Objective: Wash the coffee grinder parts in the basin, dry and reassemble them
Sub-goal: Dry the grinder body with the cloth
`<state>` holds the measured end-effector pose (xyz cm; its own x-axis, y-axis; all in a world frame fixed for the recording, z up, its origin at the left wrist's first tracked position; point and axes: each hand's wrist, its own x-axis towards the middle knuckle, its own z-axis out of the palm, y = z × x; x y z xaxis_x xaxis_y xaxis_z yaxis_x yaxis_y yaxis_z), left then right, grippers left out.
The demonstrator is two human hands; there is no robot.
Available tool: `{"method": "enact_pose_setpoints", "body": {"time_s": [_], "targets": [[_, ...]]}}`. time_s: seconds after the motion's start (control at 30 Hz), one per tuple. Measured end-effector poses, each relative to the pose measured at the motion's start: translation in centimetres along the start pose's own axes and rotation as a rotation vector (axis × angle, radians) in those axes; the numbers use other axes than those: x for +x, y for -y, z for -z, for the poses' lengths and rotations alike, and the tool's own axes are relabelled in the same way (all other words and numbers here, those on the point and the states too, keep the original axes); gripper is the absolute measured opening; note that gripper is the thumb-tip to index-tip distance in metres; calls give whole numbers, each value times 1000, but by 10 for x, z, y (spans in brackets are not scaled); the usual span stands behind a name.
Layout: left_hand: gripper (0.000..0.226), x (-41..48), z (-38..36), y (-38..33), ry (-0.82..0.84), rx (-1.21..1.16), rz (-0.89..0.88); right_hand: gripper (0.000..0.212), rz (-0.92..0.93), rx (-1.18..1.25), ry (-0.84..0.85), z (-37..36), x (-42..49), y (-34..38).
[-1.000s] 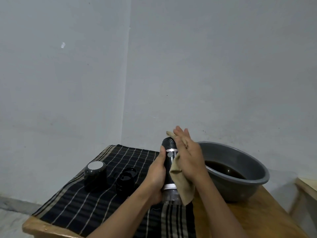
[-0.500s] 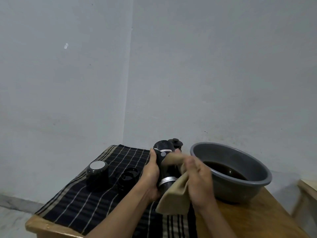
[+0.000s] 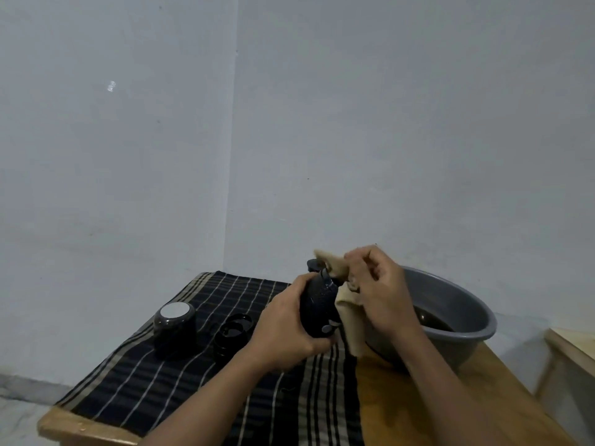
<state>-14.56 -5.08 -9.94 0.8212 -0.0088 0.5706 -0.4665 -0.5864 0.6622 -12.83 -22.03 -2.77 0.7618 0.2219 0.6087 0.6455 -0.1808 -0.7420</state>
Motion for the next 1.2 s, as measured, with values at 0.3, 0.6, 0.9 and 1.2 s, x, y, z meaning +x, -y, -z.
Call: {"method": "enact_pose_setpoints", "body": {"time_s": [0.3, 0.6, 0.9, 1.2], "targets": [[91, 3, -1, -1, -14, 730, -334, 90, -166, -674, 199, -3, -37, -2], [95, 2, 5, 2, 1, 664, -315, 47, -438, 356, 431, 37, -32, -10], [97, 18, 33, -3, 216, 448, -250, 18, 281, -727, 226, 27, -24, -20], [87, 11, 19, 2, -146, 791, -441, 31, -358, -409, 456, 22, -13, -13]]}}
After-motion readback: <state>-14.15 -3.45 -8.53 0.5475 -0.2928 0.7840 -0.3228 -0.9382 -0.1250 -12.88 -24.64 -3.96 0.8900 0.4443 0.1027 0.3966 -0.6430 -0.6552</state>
